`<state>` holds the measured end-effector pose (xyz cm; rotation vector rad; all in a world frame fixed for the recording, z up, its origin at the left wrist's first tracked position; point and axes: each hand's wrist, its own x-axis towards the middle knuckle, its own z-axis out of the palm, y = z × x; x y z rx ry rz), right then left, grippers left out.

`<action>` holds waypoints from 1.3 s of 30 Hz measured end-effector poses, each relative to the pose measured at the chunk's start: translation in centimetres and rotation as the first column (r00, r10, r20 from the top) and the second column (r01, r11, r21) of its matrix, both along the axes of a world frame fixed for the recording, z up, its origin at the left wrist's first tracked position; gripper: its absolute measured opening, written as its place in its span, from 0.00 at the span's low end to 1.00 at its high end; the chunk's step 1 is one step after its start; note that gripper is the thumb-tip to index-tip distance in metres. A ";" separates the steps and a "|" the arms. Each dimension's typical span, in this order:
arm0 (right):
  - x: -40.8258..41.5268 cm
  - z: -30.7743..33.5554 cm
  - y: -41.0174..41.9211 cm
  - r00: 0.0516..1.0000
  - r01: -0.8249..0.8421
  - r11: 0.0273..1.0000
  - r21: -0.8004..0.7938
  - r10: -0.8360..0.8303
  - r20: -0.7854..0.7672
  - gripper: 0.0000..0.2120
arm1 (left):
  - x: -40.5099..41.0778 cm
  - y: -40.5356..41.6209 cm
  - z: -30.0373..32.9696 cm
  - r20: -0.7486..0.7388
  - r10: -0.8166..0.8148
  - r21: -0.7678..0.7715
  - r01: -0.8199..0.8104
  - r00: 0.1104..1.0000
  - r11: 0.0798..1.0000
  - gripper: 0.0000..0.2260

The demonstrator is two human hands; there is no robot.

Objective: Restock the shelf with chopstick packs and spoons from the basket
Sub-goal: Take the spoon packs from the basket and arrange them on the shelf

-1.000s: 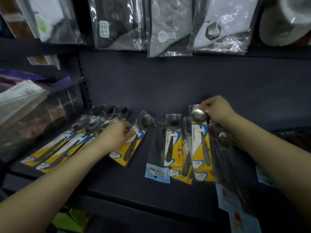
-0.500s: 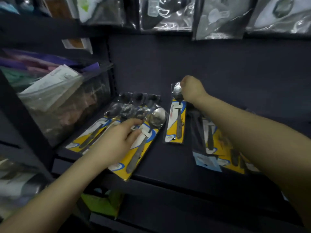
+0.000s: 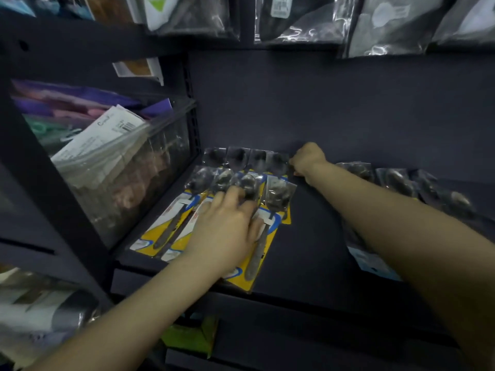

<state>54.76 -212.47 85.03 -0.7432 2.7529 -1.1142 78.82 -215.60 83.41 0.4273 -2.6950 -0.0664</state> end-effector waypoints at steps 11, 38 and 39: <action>6.0 1.2 4.3 0.924 -0.383 0.921 0.073 0.380 0.051 0.04 | 3.9 -3.7 -0.8 0.227 -0.389 0.231 0.338 0.893 0.912 0.40; 4.0 1.1 5.0 0.909 -0.396 0.917 -0.048 0.399 0.123 0.13 | 3.0 -3.8 0.3 0.332 -0.491 0.322 0.392 0.806 0.862 0.39; 4.0 1.2 4.8 0.920 -0.384 0.923 -0.042 0.386 0.066 0.10 | 3.0 -3.8 0.4 0.332 -0.487 0.313 0.392 0.808 0.865 0.39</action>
